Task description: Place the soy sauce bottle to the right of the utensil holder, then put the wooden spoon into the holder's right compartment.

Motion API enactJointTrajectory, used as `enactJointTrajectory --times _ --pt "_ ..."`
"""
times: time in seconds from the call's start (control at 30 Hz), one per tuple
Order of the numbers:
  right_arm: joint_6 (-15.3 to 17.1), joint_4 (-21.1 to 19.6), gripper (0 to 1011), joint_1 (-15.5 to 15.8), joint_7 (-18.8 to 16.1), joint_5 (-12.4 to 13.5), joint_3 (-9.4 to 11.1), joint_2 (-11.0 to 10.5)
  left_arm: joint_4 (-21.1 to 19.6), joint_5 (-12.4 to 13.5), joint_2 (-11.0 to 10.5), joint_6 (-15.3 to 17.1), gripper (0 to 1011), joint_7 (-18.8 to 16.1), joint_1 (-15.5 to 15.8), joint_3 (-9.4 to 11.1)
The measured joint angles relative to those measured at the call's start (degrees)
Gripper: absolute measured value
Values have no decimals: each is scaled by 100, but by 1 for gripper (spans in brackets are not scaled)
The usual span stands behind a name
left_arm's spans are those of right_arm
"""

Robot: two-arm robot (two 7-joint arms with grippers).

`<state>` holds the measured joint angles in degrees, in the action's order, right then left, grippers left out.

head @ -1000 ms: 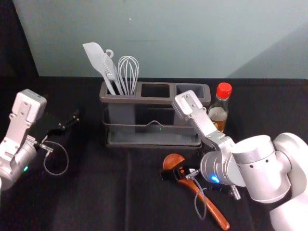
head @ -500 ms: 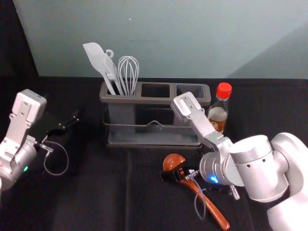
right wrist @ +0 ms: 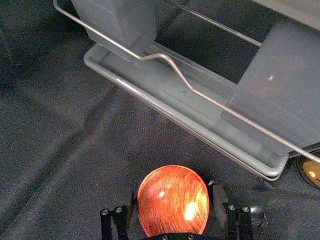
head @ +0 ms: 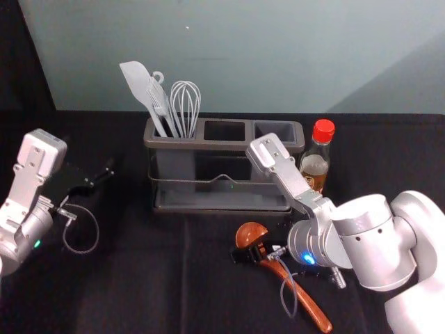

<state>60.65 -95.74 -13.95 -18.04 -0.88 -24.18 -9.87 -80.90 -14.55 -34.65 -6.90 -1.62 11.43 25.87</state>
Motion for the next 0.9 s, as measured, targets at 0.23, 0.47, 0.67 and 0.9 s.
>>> enactJointTrajectory --times 0.23,0.47,0.67,0.9 --pt "19 55 947 -36 -80 -86 -26 13 0 0 0 0 1000 0 0 0" --pt "127 -155 837 22 -115 -205 -37 21 0 0 0 0 1000 0 0 0" --pt "227 -794 837 235 -137 -297 -50 -78 0 0 0 0 1000 0 0 0" --pt "46 -1708 837 677 -131 -349 198 -177 0 0 0 0 1000 0 0 0"
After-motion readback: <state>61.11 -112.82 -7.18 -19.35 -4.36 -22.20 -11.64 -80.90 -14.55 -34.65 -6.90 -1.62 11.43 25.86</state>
